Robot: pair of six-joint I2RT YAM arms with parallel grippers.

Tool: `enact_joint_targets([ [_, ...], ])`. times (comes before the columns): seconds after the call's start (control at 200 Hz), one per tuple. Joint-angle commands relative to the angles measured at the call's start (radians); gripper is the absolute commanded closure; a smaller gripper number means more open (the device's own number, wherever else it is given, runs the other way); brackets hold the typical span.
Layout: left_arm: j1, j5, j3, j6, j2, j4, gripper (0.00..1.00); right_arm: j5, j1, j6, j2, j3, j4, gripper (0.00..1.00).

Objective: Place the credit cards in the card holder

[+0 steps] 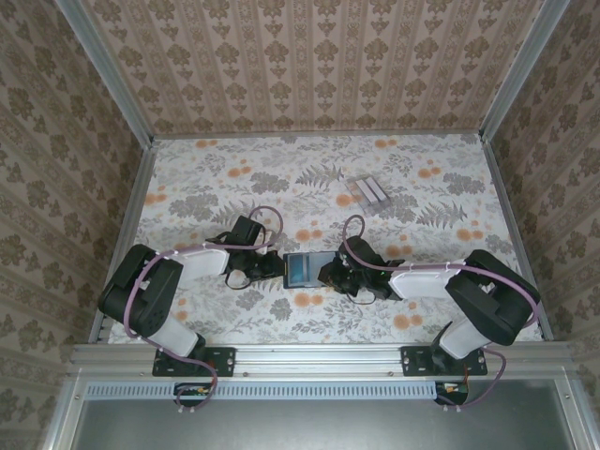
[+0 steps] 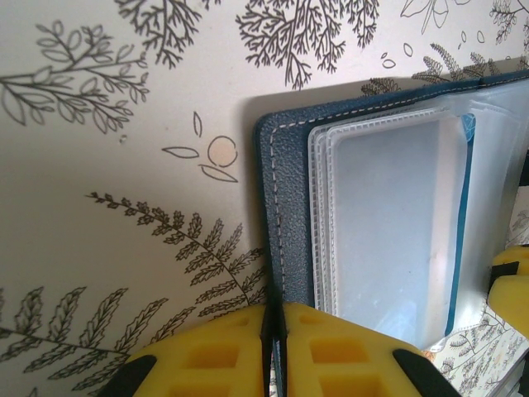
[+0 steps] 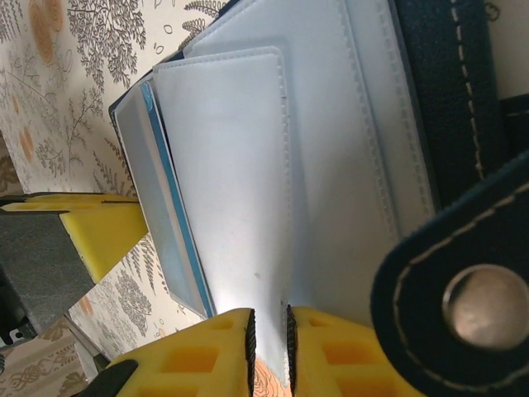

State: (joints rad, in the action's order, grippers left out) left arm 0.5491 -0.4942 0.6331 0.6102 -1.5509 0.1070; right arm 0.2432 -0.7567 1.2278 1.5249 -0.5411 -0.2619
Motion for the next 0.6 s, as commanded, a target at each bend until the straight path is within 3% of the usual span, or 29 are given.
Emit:
enact_joint_targets([
  [0.0,0.009,0.024,-0.025,-0.005,-0.002,0.021,0.86,0.001,-0.004,-0.008,-0.048,-0.015,0.039,0.79],
  [0.23,0.010,0.018,-0.010,-0.008,-0.009,0.025,0.86,0.003,-0.004,-0.020,-0.038,-0.020,-0.001,0.81],
  [0.465,0.008,0.015,-0.005,-0.015,-0.003,0.040,0.86,0.001,-0.004,-0.016,0.004,-0.030,-0.036,0.71],
  [0.535,0.008,0.011,0.002,-0.017,-0.001,0.049,0.87,-0.003,-0.004,0.001,0.021,-0.024,-0.057,0.73],
  [0.595,0.009,0.018,-0.011,-0.011,0.012,0.036,0.87,0.004,-0.003,0.002,0.036,-0.026,-0.081,0.80],
])
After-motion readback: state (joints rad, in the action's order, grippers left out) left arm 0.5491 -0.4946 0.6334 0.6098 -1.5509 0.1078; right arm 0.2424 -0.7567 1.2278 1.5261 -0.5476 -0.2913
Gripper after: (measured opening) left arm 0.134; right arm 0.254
